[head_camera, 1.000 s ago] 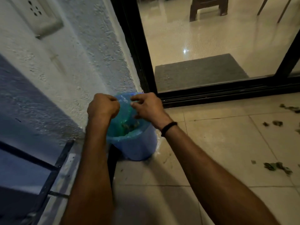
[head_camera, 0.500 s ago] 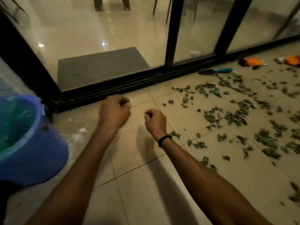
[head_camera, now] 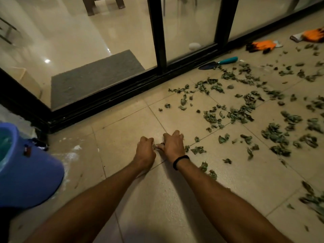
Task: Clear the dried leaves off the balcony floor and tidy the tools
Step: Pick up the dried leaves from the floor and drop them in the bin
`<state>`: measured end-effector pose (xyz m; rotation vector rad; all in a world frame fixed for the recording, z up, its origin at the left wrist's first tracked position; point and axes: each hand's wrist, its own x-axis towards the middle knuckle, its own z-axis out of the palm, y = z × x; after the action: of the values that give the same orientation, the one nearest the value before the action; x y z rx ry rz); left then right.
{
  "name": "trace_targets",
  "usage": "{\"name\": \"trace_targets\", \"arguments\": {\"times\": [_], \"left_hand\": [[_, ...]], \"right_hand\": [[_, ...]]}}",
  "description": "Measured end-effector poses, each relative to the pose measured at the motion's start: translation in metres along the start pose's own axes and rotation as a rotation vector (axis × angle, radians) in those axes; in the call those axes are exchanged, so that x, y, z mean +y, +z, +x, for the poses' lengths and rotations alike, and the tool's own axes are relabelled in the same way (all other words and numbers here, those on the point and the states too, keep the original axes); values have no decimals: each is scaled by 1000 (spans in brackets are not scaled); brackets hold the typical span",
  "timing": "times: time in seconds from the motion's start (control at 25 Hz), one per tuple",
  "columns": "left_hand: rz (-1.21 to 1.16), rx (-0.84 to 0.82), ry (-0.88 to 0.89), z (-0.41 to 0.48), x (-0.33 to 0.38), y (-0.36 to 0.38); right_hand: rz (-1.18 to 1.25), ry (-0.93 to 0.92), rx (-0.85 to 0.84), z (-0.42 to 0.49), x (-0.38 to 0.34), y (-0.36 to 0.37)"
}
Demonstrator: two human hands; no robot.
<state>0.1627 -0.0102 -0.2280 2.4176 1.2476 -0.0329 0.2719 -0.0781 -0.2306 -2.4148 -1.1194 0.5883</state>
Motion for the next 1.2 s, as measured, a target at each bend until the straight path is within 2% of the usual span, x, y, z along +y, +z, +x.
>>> {"name": "trace_targets", "arguments": {"times": [0.16, 0.28, 0.44, 0.52, 0.64, 0.8, 1.0, 1.2], "left_hand": [[8, 33, 150, -4, -11, 0], [-58, 147, 182, -3, -17, 13], [-104, 274, 97, -11, -6, 28], [-144, 264, 81, -10, 8, 33], [-241, 203, 245, -11, 35, 38], [-248, 130, 422, -20, 64, 55], [-191, 69, 559, -17, 72, 65], [-192, 92, 509, -10, 75, 65]], "right_hand": [[-113, -95, 73, -5, -12, 15], [-31, -132, 50, -2, -5, 1], [185, 54, 167, -5, 33, -42], [175, 130, 202, -13, 59, -64], [42, 190, 117, -22, 90, -78], [-35, 112, 8, -38, 101, -66], [-56, 70, 87, -40, 95, -62], [-30, 195, 169, -15, 101, -80]]}}
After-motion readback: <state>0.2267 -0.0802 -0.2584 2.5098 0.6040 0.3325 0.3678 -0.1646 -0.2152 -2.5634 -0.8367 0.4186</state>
